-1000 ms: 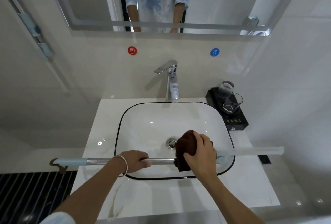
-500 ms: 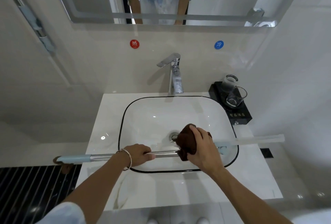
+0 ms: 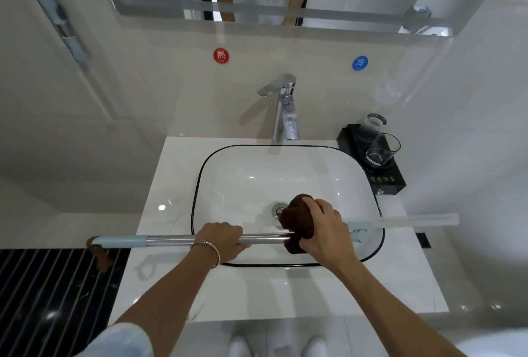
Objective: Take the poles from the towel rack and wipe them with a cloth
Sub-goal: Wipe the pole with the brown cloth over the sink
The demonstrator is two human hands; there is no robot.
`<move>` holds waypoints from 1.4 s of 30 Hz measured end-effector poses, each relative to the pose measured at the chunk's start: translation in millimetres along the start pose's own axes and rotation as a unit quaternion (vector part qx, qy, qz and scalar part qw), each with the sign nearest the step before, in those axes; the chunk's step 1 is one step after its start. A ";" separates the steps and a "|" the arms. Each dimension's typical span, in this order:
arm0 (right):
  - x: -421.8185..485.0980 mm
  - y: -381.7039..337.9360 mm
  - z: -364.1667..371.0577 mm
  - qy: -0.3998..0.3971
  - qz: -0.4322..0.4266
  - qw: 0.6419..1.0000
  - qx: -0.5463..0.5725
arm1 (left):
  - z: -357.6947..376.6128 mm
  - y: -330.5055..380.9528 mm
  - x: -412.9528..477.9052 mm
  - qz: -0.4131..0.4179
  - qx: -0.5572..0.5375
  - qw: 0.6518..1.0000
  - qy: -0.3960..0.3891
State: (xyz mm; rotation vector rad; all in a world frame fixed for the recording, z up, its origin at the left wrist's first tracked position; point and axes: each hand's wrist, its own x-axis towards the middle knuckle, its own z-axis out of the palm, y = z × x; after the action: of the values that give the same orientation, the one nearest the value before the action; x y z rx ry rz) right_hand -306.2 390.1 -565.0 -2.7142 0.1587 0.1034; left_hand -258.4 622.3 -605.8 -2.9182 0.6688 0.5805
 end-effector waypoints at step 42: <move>0.8 10.6 -1.4 -0.013 -0.029 0.998 -0.059 | 3.3 6.8 2.8 0.001 0.050 0.998 0.044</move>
State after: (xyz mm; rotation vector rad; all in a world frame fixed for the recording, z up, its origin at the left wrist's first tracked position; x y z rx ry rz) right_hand -306.7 379.8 -568.1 -2.8318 0.0666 0.1349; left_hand -260.2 615.7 -610.0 -2.8648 0.6897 0.4080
